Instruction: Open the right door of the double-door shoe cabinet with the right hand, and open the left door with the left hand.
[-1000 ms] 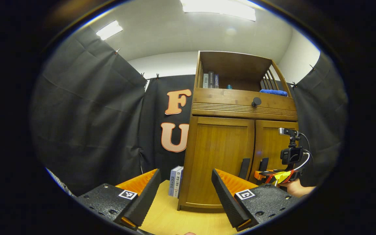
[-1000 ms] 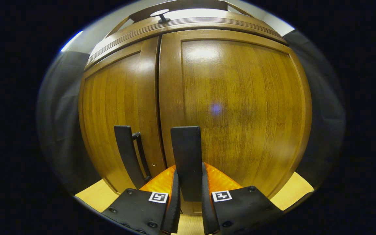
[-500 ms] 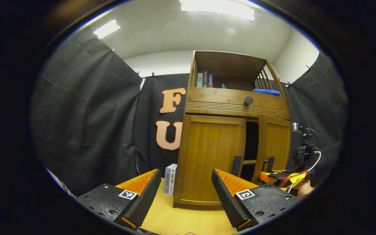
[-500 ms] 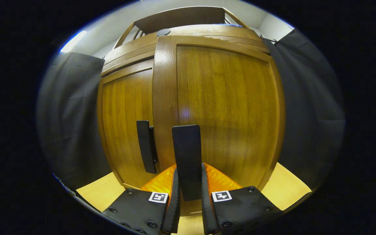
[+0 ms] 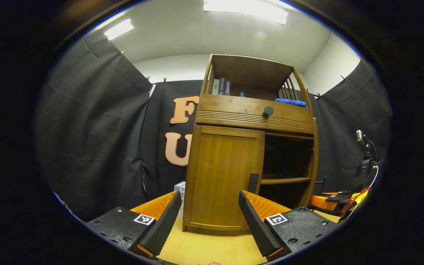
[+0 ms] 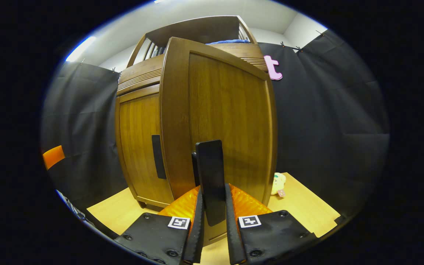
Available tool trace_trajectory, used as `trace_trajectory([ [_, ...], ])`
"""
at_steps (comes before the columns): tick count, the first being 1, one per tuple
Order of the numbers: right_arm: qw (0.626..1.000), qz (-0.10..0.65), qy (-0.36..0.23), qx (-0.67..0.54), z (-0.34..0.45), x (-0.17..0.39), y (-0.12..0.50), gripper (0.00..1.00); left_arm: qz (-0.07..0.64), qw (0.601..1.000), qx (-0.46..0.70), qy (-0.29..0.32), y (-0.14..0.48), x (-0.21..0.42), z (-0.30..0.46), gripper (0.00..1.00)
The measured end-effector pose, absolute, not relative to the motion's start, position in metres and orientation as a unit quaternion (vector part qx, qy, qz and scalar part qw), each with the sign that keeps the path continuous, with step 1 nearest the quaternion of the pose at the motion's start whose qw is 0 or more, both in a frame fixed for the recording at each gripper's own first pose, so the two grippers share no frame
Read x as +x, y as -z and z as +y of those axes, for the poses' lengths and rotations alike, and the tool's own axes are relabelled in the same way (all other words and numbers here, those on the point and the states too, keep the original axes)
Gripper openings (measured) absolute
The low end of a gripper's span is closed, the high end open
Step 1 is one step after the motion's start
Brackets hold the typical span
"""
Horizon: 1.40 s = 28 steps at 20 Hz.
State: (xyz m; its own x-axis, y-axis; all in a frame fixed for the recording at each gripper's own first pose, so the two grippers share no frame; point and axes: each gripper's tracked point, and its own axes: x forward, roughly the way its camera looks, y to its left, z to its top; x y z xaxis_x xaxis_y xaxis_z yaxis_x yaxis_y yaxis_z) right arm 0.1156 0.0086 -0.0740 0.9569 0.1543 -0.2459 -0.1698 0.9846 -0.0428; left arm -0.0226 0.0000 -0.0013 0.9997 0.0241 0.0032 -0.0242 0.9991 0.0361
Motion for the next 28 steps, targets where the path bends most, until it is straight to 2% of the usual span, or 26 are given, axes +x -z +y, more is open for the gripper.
trace_trajectory([
  [7,0.991,0.118,-0.055,-0.039,-0.034,0.098,0.062,0.39,0.005,1.0,0.021,0.008,0.008,-0.018,-0.022,0.95],
  [8,0.991,0.118,-0.051,-0.042,-0.037,0.096,0.062,0.3,0.006,1.0,0.022,0.01,0.008,-0.016,-0.023,0.98],
  [11,0.99,0.12,-0.05,-0.046,-0.046,0.094,0.059,0.3,0.008,1.0,0.022,0.011,0.011,-0.012,-0.027,0.98],
  [13,0.99,0.122,-0.049,-0.051,-0.047,0.095,0.058,0.39,0.013,1.0,0.024,0.005,0.014,-0.01,-0.027,0.94],
  [14,0.99,0.123,-0.044,-0.054,-0.052,0.094,0.058,0.39,0.01,1.0,0.029,0.0,0.013,-0.009,-0.027,0.98],
  [16,0.99,0.127,-0.025,-0.054,-0.073,0.092,0.056,0.3,0.0,0.999,0.04,-0.015,0.01,-0.003,-0.026,0.91],
  [17,0.991,0.127,-0.017,-0.048,-0.081,0.093,0.054,0.39,0.0,0.999,0.044,-0.021,0.012,0.002,-0.027,0.91],
  [18,0.991,0.126,-0.013,-0.043,-0.086,0.094,0.053,0.34,0.002,0.999,0.045,-0.025,0.014,0.007,-0.029,0.94],
  [19,0.991,0.125,-0.002,-0.043,-0.094,0.101,0.052,0.39,0.007,0.999,0.043,-0.027,0.017,0.011,-0.031,0.93],
  [21,0.991,0.128,-0.009,-0.038,-0.105,0.097,0.049,0.06,0.017,0.999,0.031,-0.026,0.025,0.021,-0.041,0.92],
  [23,0.991,0.129,-0.021,-0.04,-0.113,0.098,0.049,0.3,0.022,0.999,0.028,-0.025,0.031,0.03,-0.052,0.92],
  [24,0.99,0.131,-0.027,-0.041,-0.117,0.1,0.048,0.18,0.022,0.999,0.03,-0.027,0.032,0.033,-0.057,0.91],
  [27,0.989,0.138,-0.047,-0.04,-0.13,0.098,0.049,0.3,0.014,0.999,0.036,-0.026,0.033,0.035,-0.069,0.91],
  [28,0.988,0.141,-0.053,-0.039,-0.135,0.099,0.048,0.3,0.012,0.999,0.036,-0.025,0.034,0.036,-0.074,0.91],
])
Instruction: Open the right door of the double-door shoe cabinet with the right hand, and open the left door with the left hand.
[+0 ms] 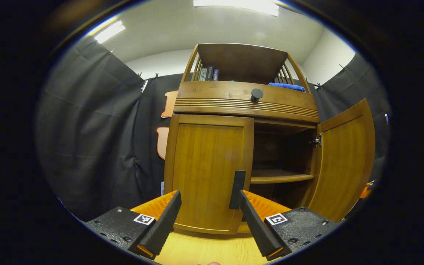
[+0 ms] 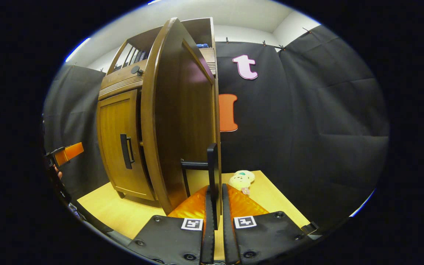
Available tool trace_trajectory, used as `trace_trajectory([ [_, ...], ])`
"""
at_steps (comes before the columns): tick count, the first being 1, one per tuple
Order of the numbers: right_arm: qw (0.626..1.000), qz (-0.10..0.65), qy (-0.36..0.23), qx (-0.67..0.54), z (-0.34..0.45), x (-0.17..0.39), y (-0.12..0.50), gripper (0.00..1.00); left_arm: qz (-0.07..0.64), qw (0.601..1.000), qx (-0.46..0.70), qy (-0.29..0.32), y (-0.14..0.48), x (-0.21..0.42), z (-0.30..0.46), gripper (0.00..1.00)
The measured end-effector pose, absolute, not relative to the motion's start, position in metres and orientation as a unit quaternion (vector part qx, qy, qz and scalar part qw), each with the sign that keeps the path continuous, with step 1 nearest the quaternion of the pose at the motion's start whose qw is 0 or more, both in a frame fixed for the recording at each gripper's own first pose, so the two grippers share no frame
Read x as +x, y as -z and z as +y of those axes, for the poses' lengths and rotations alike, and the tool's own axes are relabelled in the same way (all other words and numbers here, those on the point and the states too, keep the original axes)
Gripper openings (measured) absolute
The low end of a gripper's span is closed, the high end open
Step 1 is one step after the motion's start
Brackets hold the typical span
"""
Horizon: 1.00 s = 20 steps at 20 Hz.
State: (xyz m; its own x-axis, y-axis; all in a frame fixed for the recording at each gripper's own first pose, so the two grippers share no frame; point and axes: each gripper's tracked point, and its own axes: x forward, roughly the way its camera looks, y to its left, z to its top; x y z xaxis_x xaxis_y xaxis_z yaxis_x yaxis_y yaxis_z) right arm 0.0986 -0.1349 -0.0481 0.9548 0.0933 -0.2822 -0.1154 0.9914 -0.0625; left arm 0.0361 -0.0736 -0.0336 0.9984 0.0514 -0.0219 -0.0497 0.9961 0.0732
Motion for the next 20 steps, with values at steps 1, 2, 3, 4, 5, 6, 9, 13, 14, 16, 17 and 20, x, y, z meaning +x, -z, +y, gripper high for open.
trace_trajectory([
  [1,0.987,0.143,-0.059,-0.038,-0.139,0.1,0.047,0.3,0.011,0.999,0.038,-0.028,0.034,0.037,-0.077,0.94],
  [2,0.987,0.145,-0.066,-0.037,-0.143,0.101,0.047,0.3,0.01,0.999,0.039,-0.032,0.036,0.039,-0.079,0.94],
  [3,0.986,0.145,-0.075,-0.036,-0.146,0.101,0.046,0.3,0.009,0.998,0.042,-0.036,0.036,0.039,-0.081,0.91],
  [4,0.985,0.145,-0.084,-0.035,-0.15,0.102,0.045,0.3,0.008,0.998,0.045,-0.041,0.037,0.039,-0.083,0.91],
  [5,0.985,0.144,-0.092,-0.034,-0.154,0.102,0.045,0.31,0.008,0.998,0.047,-0.047,0.04,0.04,-0.083,0.91],
  [6,0.984,0.144,-0.098,-0.033,-0.158,0.103,0.044,0.31,0.01,0.997,0.05,-0.054,0.042,0.039,-0.082,0.91],
  [9,0.982,0.145,-0.12,-0.033,-0.169,0.105,0.044,0.3,0.014,0.996,0.054,-0.07,0.044,0.036,-0.078,0.91],
  [13,0.977,0.15,-0.15,-0.033,-0.187,0.11,0.042,0.31,0.02,0.995,0.05,-0.084,0.044,0.028,-0.078,0.91],
  [14,0.976,0.151,-0.155,-0.033,-0.192,0.113,0.042,0.31,0.021,0.995,0.051,-0.086,0.044,0.027,-0.078,0.91],
  [16,0.972,0.154,-0.174,-0.031,-0.193,0.117,0.043,0.3,0.021,0.994,0.056,-0.087,0.043,0.024,-0.08,0.91],
  [17,0.971,0.155,-0.179,-0.033,-0.192,0.117,0.043,0.22,0.021,0.994,0.06,-0.089,0.042,0.023,-0.08,0.91],
  [20,0.972,0.152,-0.177,-0.032,-0.191,0.114,0.043,0.29,0.021,0.994,0.058,-0.089,0.043,0.022,-0.081,0.94],
])
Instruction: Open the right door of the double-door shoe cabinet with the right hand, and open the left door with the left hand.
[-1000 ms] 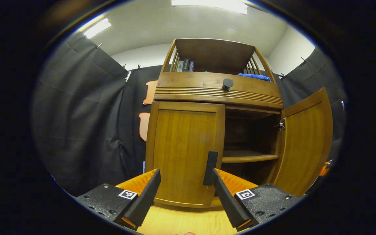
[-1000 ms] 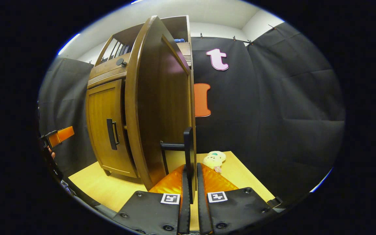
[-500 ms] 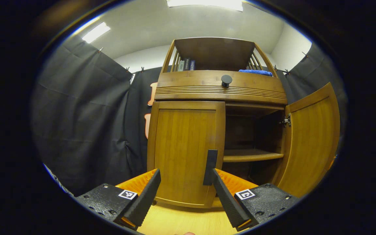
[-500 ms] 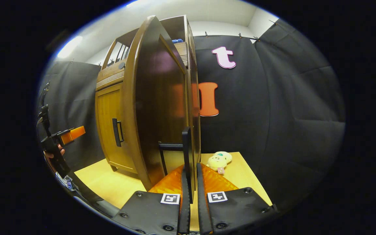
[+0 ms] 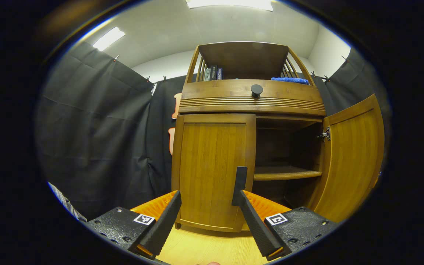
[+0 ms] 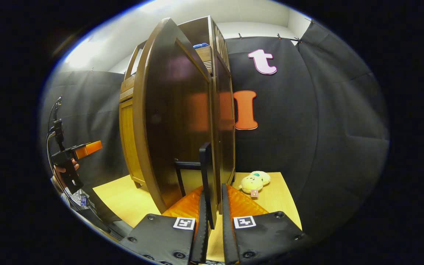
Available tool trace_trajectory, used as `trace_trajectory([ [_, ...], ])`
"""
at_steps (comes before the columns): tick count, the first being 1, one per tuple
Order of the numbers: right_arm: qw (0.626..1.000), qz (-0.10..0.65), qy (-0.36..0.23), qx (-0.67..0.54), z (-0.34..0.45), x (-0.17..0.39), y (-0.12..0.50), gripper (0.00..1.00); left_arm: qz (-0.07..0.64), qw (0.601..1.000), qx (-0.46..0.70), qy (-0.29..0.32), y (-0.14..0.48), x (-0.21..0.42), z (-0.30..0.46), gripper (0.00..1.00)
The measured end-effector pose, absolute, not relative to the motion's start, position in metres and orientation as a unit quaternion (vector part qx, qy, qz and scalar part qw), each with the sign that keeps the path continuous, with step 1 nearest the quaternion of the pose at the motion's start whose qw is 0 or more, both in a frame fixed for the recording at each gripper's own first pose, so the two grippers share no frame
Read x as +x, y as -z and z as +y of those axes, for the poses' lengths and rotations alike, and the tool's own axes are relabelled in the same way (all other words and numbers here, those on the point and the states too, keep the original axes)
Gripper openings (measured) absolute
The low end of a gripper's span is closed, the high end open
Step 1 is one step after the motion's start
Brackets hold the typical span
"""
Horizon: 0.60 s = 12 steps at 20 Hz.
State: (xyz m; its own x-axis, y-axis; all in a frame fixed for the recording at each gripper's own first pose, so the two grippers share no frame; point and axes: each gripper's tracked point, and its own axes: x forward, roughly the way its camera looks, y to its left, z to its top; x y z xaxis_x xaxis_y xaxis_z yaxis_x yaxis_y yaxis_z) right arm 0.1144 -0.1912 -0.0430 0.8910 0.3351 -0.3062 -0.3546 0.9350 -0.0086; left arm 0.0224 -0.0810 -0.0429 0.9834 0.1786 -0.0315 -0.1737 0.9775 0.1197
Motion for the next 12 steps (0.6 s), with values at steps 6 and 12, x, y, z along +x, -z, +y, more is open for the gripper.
trace_trajectory([
  [6,0.978,0.161,-0.13,-0.026,-0.202,0.091,0.06,0.2,0.035,0.995,0.051,-0.072,0.056,0.023,-0.087,0.95],
  [12,0.986,0.154,-0.064,-0.027,-0.21,0.066,0.055,0.24,0.044,0.997,0.042,-0.039,0.067,0.038,-0.095,0.92],
])
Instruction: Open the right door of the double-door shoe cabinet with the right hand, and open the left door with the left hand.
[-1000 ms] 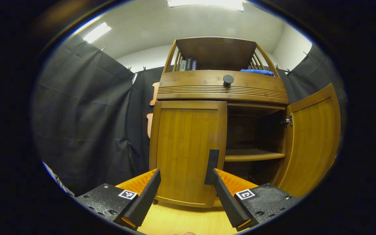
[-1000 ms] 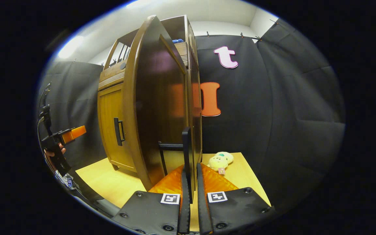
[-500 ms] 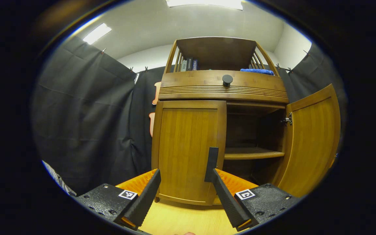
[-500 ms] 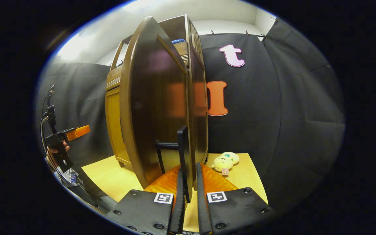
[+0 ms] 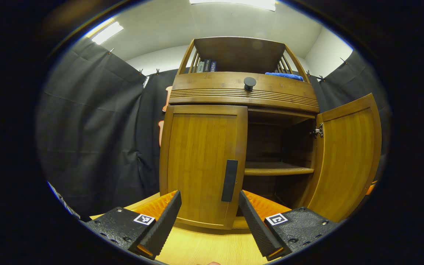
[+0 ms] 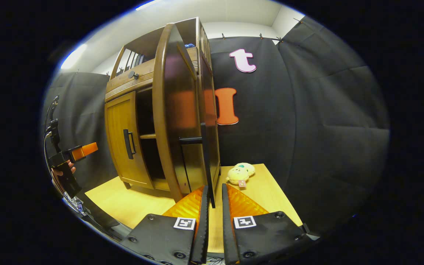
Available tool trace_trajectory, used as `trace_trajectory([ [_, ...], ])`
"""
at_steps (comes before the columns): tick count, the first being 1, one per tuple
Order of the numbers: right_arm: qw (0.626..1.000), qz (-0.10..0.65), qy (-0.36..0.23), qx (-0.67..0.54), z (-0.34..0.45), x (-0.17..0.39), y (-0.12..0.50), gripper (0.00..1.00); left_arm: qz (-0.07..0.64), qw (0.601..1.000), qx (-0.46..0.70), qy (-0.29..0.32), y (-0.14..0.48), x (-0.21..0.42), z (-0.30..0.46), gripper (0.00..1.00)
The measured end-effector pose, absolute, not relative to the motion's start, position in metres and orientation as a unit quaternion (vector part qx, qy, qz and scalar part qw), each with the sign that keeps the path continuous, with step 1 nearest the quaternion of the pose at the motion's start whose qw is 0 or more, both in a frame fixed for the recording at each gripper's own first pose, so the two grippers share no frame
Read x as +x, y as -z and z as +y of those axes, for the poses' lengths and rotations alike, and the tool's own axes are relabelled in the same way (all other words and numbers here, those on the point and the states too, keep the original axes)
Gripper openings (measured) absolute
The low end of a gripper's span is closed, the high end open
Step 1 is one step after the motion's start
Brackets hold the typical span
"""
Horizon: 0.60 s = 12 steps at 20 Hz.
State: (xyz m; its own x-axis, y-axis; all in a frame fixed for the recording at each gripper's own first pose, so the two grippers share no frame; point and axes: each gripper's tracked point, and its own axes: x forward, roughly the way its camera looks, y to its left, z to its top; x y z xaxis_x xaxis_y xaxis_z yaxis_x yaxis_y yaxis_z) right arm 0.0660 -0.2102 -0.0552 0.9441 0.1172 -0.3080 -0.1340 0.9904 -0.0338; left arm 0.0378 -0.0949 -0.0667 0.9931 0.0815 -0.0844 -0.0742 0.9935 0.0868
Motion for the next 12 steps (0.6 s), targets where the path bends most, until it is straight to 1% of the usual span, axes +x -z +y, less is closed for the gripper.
trace_trajectory([
  [1,0.987,0.149,-0.053,-0.02,-0.209,0.06,0.052,0.3,0.045,0.998,0.04,-0.032,0.069,0.042,-0.098,0.91],
  [2,0.989,0.143,-0.042,-0.015,-0.207,0.054,0.049,0.24,0.048,0.998,0.037,-0.023,0.071,0.047,-0.101,0.92],
  [3,0.99,0.137,-0.03,-0.012,-0.207,0.049,0.046,0.22,0.052,0.998,0.032,-0.014,0.074,0.054,-0.104,0.95],
  [4,0.991,0.131,-0.02,-0.009,-0.206,0.044,0.042,0.22,0.054,0.998,0.026,-0.005,0.076,0.061,-0.108,0.95],
  [5,0.992,0.126,-0.012,-0.005,-0.205,0.039,0.037,0.14,0.055,0.998,0.021,0.004,0.077,0.07,-0.113,0.92],
  [6,0.993,0.121,-0.004,-0.002,-0.203,0.035,0.032,0.22,0.056,0.998,0.017,0.011,0.078,0.08,-0.116,0.92],
  [8,0.994,0.108,0.014,0.009,-0.198,0.027,0.019,0.22,0.058,0.998,0.013,0.023,0.084,0.102,-0.12,0.92],
  [10,0.994,0.104,0.017,0.018,-0.184,0.019,0.016,0.23,0.066,0.997,0.019,0.028,0.096,0.121,-0.117,0.92],
  [12,0.995,0.098,0.031,0.012,-0.179,0.006,0.011,0.49,0.066,0.997,0.033,0.034,0.103,0.141,-0.114,0.91],
])
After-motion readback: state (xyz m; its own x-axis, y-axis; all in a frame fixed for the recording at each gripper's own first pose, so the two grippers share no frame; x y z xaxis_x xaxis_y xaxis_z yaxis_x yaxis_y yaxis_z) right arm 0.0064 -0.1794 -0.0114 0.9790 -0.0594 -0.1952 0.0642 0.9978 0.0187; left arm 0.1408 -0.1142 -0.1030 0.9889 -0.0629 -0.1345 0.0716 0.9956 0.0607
